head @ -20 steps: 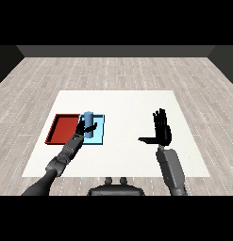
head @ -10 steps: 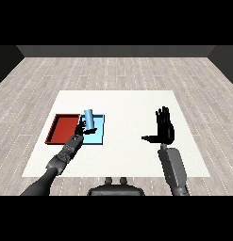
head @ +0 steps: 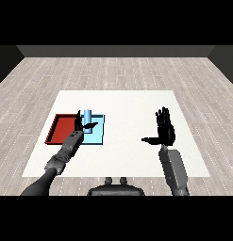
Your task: Pick the blue can and put it in the blue box
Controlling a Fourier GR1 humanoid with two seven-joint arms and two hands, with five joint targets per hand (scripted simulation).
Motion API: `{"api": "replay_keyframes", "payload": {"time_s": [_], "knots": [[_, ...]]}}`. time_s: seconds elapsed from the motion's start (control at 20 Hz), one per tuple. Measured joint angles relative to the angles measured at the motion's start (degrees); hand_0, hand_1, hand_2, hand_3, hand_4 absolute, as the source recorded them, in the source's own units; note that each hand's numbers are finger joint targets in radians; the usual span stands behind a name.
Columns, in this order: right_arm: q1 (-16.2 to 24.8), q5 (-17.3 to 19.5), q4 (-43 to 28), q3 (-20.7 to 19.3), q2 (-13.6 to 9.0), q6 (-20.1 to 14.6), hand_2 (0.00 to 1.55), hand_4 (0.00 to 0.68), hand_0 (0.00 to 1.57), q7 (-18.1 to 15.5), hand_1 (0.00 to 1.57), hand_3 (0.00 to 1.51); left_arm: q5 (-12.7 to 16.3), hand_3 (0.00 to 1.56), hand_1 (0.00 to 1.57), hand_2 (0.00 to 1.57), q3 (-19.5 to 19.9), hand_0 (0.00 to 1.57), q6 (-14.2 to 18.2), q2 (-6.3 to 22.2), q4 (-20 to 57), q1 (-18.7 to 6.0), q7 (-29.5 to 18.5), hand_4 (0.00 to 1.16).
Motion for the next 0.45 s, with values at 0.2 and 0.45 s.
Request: {"api": "replay_keyframes", "payload": {"time_s": [0.2,0.45], "knots": [[-0.1,0.9,0.5,0.4,-0.6,0.4,0.0,0.0,0.0,0.2,0.0,0.0,1.8,0.0,0.0,0.0,1.1,0.0,-7.3,-0.8,-9.4,0.7,-10.7,0.0],[1.7,1.8,1.3,1.4,-1.3,1.7,0.0,0.0,0.0,0.0,0.0,0.0,4.1,0.0,0.0,0.0,-0.2,0.0,-21.9,-1.9,-20.2,5.1,-17.0,0.0]]}}
